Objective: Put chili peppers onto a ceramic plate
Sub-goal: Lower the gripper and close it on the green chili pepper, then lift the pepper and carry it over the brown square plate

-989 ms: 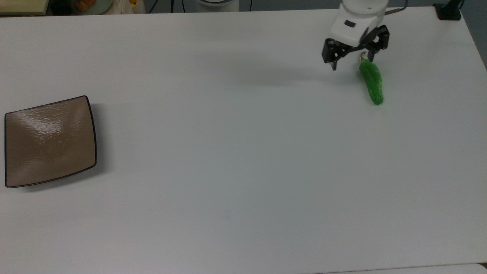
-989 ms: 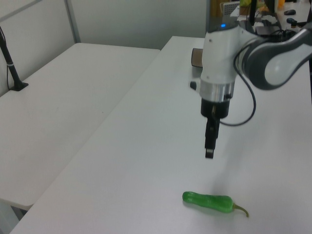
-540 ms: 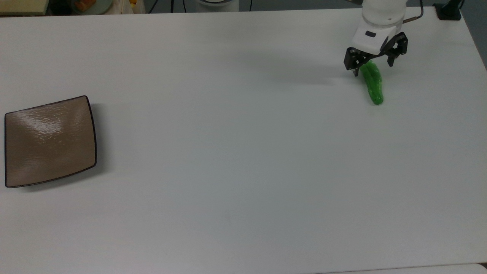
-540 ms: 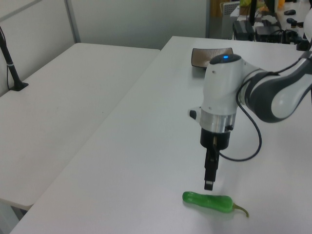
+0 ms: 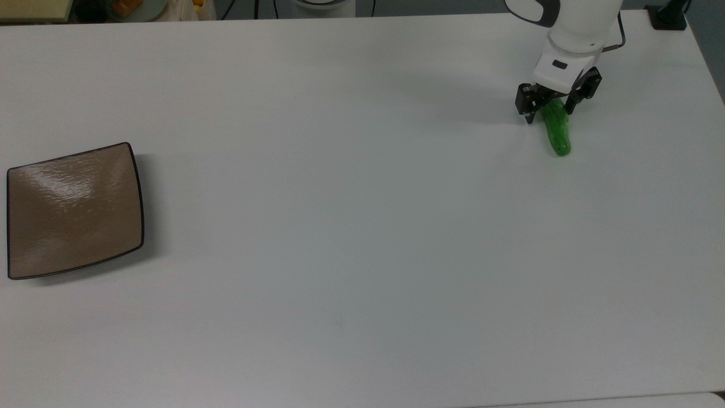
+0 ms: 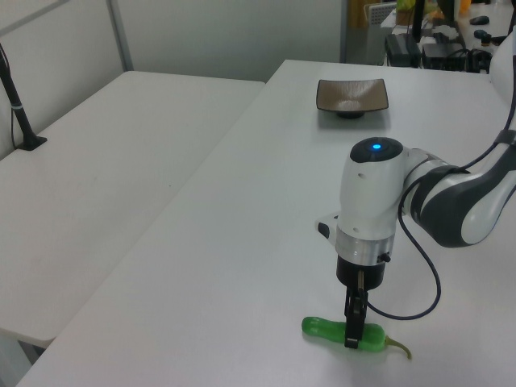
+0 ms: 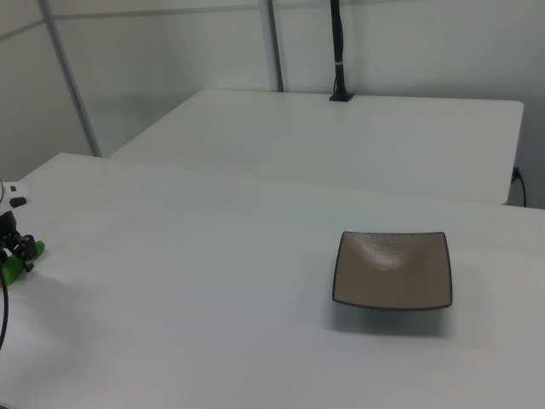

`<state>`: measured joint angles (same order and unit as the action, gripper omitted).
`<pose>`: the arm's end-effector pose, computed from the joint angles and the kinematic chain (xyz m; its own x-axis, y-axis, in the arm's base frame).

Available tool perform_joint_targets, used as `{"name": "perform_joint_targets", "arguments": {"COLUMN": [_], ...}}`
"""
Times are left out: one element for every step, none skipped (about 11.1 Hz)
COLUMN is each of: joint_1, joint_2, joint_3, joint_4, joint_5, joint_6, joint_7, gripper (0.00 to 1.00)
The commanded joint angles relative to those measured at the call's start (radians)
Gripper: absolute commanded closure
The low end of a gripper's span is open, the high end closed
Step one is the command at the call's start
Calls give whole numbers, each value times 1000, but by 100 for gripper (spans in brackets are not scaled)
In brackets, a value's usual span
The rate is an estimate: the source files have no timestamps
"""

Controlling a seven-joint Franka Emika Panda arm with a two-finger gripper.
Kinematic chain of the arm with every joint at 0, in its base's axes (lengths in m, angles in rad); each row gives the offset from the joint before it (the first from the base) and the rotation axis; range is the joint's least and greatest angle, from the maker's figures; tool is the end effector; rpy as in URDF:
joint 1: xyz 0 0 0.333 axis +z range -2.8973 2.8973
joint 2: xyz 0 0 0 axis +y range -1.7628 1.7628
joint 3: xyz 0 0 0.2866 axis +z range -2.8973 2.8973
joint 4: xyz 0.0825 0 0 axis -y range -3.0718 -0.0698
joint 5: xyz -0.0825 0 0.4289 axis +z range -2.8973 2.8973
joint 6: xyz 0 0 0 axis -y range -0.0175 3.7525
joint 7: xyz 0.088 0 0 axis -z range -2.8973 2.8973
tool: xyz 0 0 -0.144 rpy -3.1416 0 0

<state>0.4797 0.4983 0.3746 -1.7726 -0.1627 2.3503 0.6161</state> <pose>0.4672 0.5132 0.2170 0.9558 0.2856 0.0703 0.2919 -0.9503 -0.1081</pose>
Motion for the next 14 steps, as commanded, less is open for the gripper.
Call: {"name": "perform_joint_targets", "arguments": {"joint_1": [7,7,5,-1,-4,-16,-35,-59,-79,-99,-108,-110,-112,-116], "joint_2": [11,12,9,3,-16,-47,-76,-98,-119,-141,-156,-158,-158,-159], "joint_3": [23,23,24,24,24,24,24,23,14,-15,-72,-139,-214,-279], "joint_4": [12,12,13,16,18,21,21,21,21,21,33,63,102,135], "joint_5": [-87,-92,-92,-92,-93,-93,-92,-93,-93,-93,-93,-92,-89,-74], "joint_6": [9,9,4,-6,-63,-139,-196,-239,-276,-308,-328,-353,-382,-399], "joint_7": [33,34,34,30,19,-21,-89,-158,-218,-275,-327,-381,-438,-487], "gripper": [86,87,87,87,87,87,86,86,86,86,86,86,86,86]}}
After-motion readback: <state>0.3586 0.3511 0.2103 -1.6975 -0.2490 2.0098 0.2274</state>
